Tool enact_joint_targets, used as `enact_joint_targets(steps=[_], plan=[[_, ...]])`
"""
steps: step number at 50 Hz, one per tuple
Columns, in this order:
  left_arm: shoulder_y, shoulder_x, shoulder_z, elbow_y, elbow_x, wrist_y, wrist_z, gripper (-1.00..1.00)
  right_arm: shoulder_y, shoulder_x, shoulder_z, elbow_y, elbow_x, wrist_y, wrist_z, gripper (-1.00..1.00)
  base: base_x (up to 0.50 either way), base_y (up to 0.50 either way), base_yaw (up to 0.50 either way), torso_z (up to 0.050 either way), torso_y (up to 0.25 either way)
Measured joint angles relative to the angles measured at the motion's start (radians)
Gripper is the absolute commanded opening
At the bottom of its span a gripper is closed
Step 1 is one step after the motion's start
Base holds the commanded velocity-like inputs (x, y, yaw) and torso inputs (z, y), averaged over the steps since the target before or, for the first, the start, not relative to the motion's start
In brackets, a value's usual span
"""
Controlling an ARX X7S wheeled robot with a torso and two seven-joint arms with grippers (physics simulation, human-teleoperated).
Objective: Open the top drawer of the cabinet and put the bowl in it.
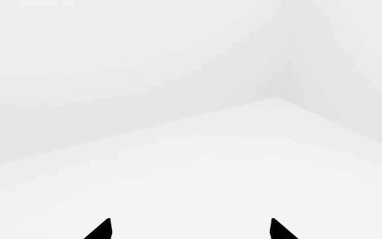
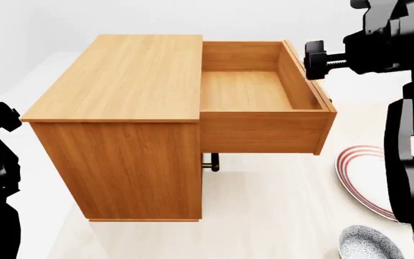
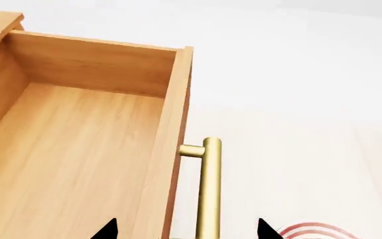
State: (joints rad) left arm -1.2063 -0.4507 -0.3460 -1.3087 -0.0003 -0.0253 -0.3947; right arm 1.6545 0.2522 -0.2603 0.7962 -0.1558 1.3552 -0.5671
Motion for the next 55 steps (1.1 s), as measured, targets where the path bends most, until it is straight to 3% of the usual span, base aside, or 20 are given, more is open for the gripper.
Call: enact_joint_targets(steps=[9,15,18,27,34,45,55], plan=[[0.0,0.0,-0.001,0.0,-0.001,-0.001,0.001,1.0,0.028,0.042,0.159,-0.197,0.024,0.039,0.008,1.0,0.0,0.0,0.0,0.0,0.0],[-0.002,-0.002,-0.002,0.0,-0.001,-0.002,0.001,1.0,0.005,0.116,0.149,-0.363,0.046,0.099,-0.048,1.0,0.0,0.0,0.0,0.0,0.0],[-0.003,-0.003,-0.003,0.0,-0.001,-0.002,0.001,1.0,-0.014,0.164,0.108,-0.427,0.021,0.129,-0.127,1.0,0.0,0.0,0.0,0.0,0.0],[-0.007,-0.009,-0.007,0.0,-0.001,-0.004,0.002,1.0,-0.116,0.284,0.002,-0.564,-0.321,0.176,-0.551,1.0,0.0,0.0,0.0,0.0,0.0],[-0.009,-0.013,-0.008,0.0,-0.001,-0.005,0.001,1.0,-0.214,0.404,-0.071,-0.662,-0.467,0.189,-0.763,1.0,0.0,0.0,0.0,0.0,0.0],[-0.011,-0.014,-0.008,0.0,0.001,-0.005,-0.001,1.0,-0.401,0.594,-0.143,-0.866,-0.454,0.206,-0.923,1.0,0.0,0.0,0.0,0.0,0.0],[-0.013,-0.011,-0.006,0.0,0.001,-0.006,-0.003,1.0,-0.626,0.73,-0.114,-1.066,-0.369,0.212,-0.971,1.0,0.0,0.0,0.0,0.0,0.0]])
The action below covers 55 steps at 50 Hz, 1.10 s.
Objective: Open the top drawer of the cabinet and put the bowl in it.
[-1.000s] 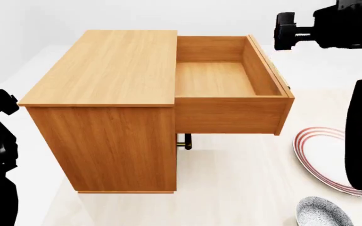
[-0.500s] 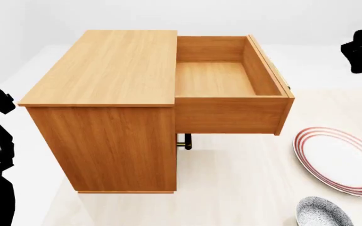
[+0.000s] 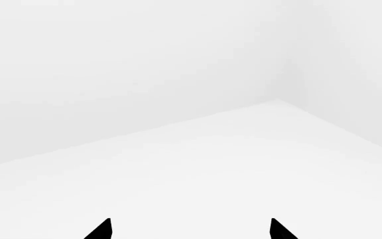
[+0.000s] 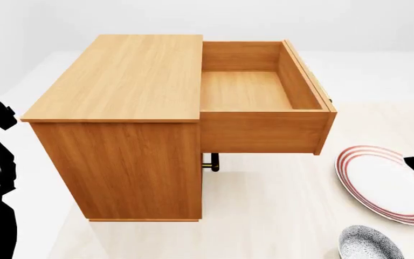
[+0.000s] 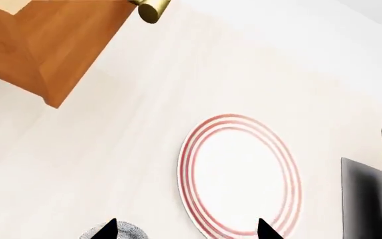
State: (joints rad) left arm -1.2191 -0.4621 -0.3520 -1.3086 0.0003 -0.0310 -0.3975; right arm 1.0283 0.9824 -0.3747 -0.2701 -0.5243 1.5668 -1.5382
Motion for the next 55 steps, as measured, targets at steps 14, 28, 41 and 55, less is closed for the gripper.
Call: enact_joint_targets(steps=[14,28,41,55], plan=[[-0.001,0.002,0.0,0.0,-0.001,-0.001,-0.003,1.0,-0.205,0.047,0.052,-0.09,0.046,-0.013,0.023,1.0,0.0,0.0,0.0,0.0,0.0],[0.0,0.004,-0.002,0.0,-0.001,-0.001,-0.004,1.0,-0.282,0.016,0.022,-0.084,0.034,-0.032,0.087,1.0,0.0,0.0,0.0,0.0,0.0],[0.002,0.005,-0.004,0.0,-0.001,-0.001,-0.004,1.0,-0.313,-0.059,0.025,-0.01,0.023,-0.075,0.172,1.0,0.0,0.0,0.0,0.0,0.0],[0.0,0.005,-0.005,0.0,-0.001,-0.002,-0.004,1.0,-0.38,-0.095,0.032,0.05,0.025,-0.134,0.234,1.0,0.0,0.0,0.0,0.0,0.0]])
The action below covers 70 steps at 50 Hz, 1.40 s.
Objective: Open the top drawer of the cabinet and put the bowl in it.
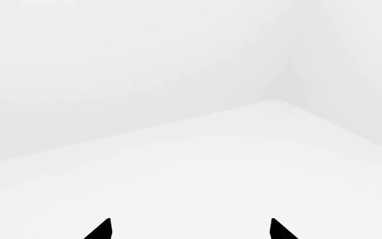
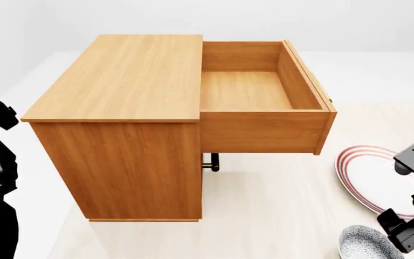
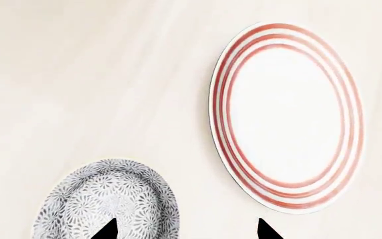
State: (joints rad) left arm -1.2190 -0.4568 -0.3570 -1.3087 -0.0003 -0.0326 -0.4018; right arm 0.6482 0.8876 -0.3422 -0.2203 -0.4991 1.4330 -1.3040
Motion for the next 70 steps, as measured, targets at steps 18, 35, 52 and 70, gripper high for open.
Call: enact_joint_targets(steps=[18,35,52,70], plan=[[0.003,0.001,0.001,0.0,0.0,0.002,-0.002,1.0,-0.063,-0.033,0.021,0.072,0.01,-0.058,0.065,1.0,0.0,0.0,0.0,0.0,0.0],[0.003,0.0,0.003,0.0,0.001,0.002,-0.004,1.0,-0.082,-0.087,0.03,0.17,0.016,-0.117,0.14,1.0,0.0,0.0,0.0,0.0,0.0],[0.005,-0.002,0.002,0.0,0.0,0.002,-0.006,1.0,-0.087,-0.118,0.026,0.243,0.021,-0.157,0.185,1.0,0.0,0.0,0.0,0.0,0.0],[0.006,-0.004,0.0,0.0,0.0,0.002,-0.008,1.0,-0.087,-0.156,0.03,0.321,0.033,-0.211,0.234,1.0,0.0,0.0,0.0,0.0,0.0]])
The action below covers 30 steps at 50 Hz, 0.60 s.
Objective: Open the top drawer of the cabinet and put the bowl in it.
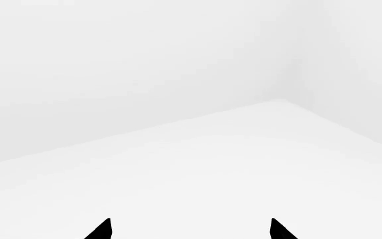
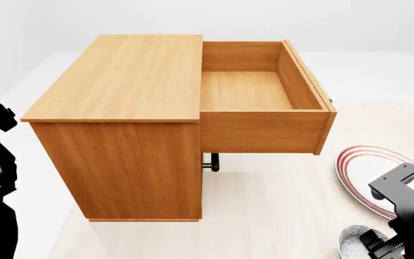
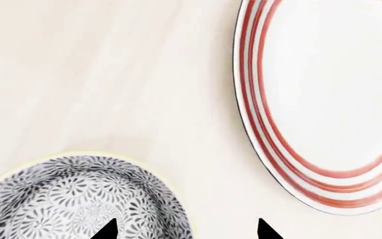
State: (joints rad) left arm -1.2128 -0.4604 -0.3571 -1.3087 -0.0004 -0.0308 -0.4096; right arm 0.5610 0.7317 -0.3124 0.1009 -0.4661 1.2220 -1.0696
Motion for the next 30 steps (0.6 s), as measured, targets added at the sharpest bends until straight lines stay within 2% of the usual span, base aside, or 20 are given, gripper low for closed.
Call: enact_joint_targets(steps=[22,23,30], plan=[[0.001,0.005,0.005,0.0,0.001,0.003,-0.003,1.0,-0.022,-0.033,0.024,0.09,0.029,-0.068,0.052,1.0,0.0,0.0,0.0,0.0,0.0],[0.001,0.005,0.005,0.0,0.001,0.003,-0.004,1.0,-0.023,-0.035,0.025,0.092,0.029,-0.071,0.055,-1.0,0.0,0.0,0.0,0.0,0.0],[0.001,0.006,0.007,0.0,0.001,0.003,-0.005,1.0,-0.027,-0.041,0.038,0.099,0.036,-0.089,0.071,-1.0,0.0,0.0,0.0,0.0,0.0]])
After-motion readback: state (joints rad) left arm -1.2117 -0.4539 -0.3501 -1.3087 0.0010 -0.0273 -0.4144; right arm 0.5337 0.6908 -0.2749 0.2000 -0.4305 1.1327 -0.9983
